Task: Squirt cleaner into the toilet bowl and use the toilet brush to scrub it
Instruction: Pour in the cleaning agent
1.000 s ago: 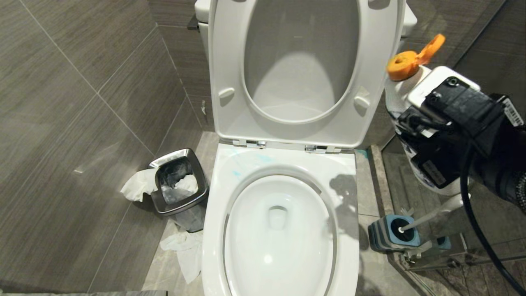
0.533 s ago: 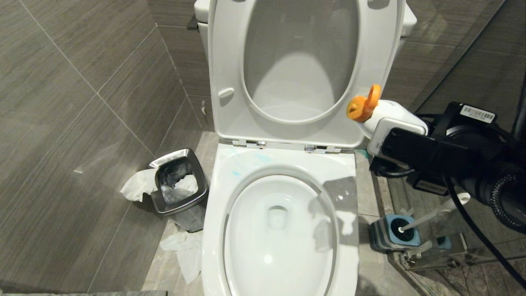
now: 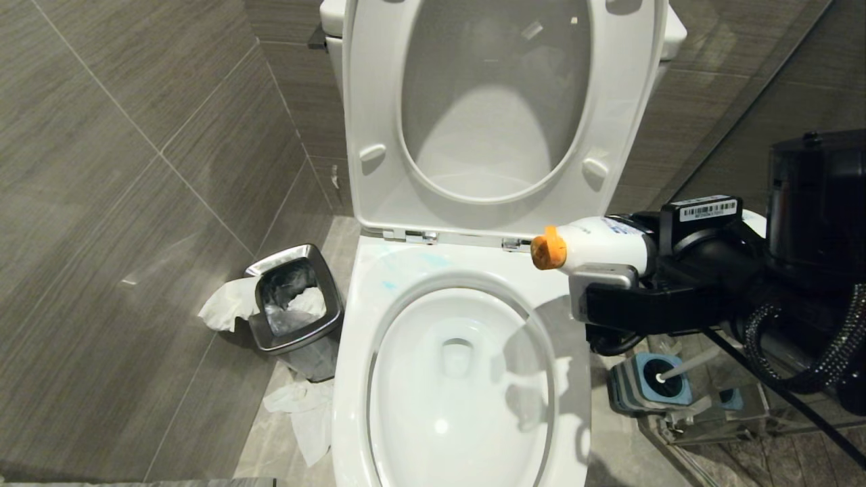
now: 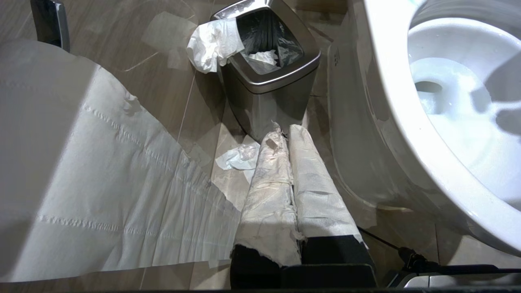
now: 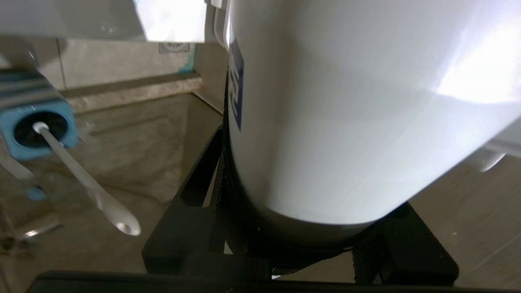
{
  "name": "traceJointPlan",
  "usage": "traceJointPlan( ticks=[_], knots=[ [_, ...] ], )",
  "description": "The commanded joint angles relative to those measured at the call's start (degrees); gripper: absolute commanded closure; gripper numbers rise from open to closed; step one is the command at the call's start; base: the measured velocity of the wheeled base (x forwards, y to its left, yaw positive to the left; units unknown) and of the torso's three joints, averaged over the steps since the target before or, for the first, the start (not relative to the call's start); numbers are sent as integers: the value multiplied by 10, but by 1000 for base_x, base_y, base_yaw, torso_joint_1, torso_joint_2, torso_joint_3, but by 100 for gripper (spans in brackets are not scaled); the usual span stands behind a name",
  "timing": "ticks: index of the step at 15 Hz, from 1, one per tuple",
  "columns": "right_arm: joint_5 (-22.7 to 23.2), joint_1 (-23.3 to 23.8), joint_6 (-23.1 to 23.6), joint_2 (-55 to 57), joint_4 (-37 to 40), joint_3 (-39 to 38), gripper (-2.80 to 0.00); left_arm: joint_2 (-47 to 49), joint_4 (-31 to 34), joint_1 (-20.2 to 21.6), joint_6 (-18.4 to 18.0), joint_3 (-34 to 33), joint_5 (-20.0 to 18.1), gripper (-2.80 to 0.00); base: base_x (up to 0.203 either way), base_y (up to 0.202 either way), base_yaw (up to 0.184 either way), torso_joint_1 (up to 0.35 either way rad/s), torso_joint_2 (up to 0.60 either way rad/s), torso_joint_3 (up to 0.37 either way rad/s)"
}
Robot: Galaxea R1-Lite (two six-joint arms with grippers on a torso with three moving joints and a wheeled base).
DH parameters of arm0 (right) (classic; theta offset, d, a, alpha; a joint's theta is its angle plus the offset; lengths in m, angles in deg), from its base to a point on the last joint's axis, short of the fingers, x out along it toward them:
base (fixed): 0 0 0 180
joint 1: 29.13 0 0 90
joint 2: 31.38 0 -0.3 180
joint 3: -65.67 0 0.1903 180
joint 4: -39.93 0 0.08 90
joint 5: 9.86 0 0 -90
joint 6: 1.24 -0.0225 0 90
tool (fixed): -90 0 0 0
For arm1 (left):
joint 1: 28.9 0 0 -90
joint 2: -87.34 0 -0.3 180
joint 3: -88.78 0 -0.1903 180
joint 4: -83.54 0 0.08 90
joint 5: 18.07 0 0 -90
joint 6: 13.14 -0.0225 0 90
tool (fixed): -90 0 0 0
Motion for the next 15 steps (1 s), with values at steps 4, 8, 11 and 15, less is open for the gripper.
traceJointPlan(
  ticks=[4, 8, 11, 15],
  knots=[
    [-35, -5, 131, 33, 11, 58, 0, 1, 0, 0, 0, -1, 0, 0, 0, 0, 0, 0, 0, 0],
    [-45, -26, 234, 45, 49, 86, 0, 0, 0, 0, 0, -1, 0, 0, 0, 0, 0, 0, 0, 0],
    [-68, -48, 261, 67, 49, 103, 0, 0, 0, 0, 0, -1, 0, 0, 0, 0, 0, 0, 0, 0],
    [-117, -75, 270, 105, 49, 144, 0, 0, 0, 0, 0, -1, 0, 0, 0, 0, 0, 0, 0, 0]
  ],
)
